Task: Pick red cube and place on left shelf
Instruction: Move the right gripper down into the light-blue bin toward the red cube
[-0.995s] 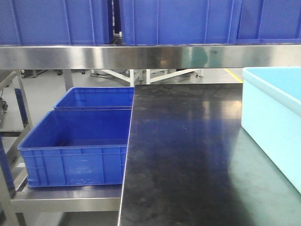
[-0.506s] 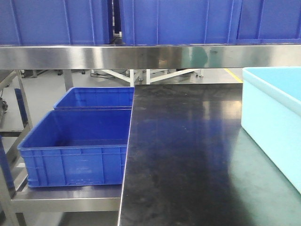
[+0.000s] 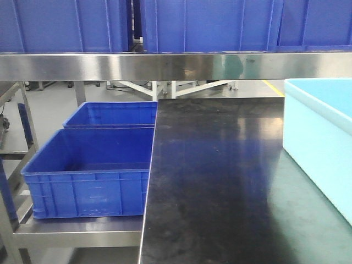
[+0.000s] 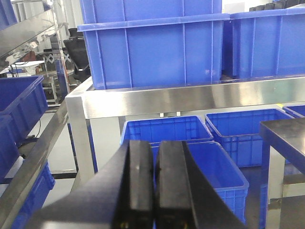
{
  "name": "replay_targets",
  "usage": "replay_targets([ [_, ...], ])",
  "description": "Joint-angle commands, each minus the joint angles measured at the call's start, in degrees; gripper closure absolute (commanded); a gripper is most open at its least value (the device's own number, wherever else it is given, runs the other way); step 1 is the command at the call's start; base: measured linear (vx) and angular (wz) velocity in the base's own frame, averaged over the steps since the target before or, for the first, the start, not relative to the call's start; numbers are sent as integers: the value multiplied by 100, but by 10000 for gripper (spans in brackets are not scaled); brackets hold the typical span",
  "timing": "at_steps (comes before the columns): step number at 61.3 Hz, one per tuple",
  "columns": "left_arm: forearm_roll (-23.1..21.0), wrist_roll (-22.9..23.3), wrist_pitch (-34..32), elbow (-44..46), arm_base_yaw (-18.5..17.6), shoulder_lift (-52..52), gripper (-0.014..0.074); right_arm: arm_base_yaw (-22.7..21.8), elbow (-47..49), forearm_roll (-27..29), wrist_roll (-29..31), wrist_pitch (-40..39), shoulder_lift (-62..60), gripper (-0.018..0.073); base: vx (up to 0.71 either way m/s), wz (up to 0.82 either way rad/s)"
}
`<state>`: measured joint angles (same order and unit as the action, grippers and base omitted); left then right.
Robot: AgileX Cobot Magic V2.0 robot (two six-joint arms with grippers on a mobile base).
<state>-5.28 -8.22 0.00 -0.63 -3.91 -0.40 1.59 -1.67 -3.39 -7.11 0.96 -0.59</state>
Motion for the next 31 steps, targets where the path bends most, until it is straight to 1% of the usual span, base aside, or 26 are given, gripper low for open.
replay_targets([
  [1, -32, -8, -480, -126, -25, 46, 491, -40, 142, -57, 17, -680, -101, 511, 0, 0],
  [26, -32, -8, -480, -126, -25, 46, 491, -40, 142, -57, 17, -713, -101, 511, 0, 0],
  [31, -32, -8, -480, -126, -25, 46, 491, -40, 142, -57, 17, -702, -101, 511, 4, 25],
])
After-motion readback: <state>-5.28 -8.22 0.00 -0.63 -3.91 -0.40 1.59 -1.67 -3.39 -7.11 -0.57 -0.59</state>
